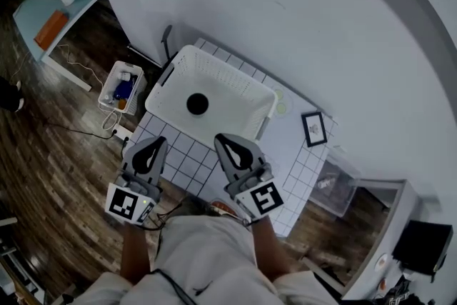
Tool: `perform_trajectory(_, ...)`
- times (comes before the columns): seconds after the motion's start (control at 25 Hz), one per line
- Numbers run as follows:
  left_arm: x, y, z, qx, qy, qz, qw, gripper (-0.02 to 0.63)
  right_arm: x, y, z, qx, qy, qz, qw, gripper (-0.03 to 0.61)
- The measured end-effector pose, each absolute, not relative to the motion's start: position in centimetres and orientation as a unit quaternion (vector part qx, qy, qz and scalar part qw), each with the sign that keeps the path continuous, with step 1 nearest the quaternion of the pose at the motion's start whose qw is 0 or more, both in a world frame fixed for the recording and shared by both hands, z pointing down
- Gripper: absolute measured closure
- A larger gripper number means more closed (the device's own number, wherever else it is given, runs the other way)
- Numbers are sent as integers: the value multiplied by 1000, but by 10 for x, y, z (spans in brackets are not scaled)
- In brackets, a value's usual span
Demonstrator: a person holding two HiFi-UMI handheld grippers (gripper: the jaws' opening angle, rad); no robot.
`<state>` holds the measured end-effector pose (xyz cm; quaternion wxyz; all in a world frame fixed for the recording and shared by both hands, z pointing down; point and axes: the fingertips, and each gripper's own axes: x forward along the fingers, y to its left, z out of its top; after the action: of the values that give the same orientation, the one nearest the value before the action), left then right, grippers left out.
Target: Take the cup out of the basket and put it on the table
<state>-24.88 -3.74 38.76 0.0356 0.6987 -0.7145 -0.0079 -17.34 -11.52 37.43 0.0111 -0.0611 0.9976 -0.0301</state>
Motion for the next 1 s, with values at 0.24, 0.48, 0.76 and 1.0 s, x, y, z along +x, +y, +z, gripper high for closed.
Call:
perform_trajectory(0.24,-268,-52,401,709,-704,2,44,604,-196,-132,397,-65,997,-6,-38,566)
perform_trajectory(0.48,-279,-66,412,715,-697,2,60,604,-212,-149,415,-61,994,20,-85,565)
perform_trajectory(0.76,-282,-76,418,713,-698,8,67,604,-226,-170,436,-26,986,66,-153,547)
perform_trajectory(1.0,-283,-81,424,708,-702,14,74,604,-251,-179,467,49,969,99,-220,392)
